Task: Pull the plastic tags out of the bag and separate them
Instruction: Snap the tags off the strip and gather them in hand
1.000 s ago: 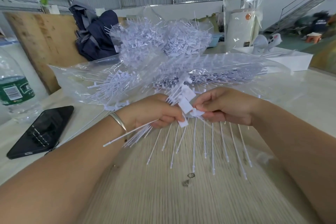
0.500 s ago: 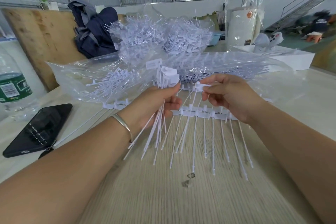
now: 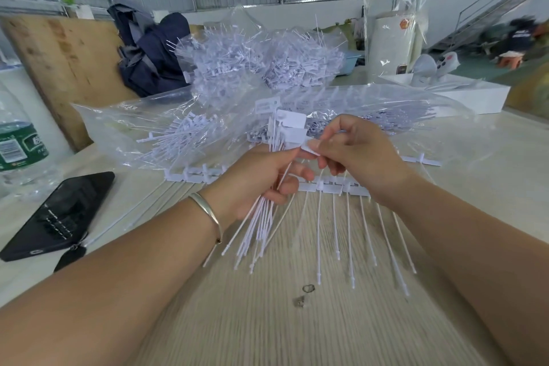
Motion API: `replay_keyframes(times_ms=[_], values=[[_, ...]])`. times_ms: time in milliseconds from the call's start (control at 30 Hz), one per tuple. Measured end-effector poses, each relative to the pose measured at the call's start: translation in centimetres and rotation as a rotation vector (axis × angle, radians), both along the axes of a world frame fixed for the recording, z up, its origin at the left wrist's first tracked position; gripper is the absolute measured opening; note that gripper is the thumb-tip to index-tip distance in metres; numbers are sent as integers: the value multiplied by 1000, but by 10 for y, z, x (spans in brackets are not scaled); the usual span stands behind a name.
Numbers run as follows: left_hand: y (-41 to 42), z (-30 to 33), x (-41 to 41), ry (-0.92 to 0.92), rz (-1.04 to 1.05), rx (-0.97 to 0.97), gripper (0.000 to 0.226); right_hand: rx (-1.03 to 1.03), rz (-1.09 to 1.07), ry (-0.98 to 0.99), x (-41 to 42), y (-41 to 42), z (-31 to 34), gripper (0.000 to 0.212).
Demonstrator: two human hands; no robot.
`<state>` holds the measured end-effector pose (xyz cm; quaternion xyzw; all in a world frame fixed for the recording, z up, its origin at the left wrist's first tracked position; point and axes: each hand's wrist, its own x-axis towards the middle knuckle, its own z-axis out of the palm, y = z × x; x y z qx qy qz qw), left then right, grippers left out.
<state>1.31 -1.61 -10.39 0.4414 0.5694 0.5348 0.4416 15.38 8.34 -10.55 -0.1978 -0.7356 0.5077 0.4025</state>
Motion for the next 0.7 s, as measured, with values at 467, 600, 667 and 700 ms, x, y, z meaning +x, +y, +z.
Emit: replay_keyframes(times_ms=[467, 600, 667, 700], values=[[2, 9, -5, -428, 140, 221, 60, -89, 210, -340, -8, -18, -3, 56], [5, 10, -3, -420, 202, 231, 50, -144, 377, -328, -9, -22, -3, 62], [5, 9, -3, -373, 249, 253, 51, -151, 470, -312, -9, -22, -4, 56], [4, 8, -2, -308, 275, 272, 55, -149, 508, -319, -9, -23, -5, 51]])
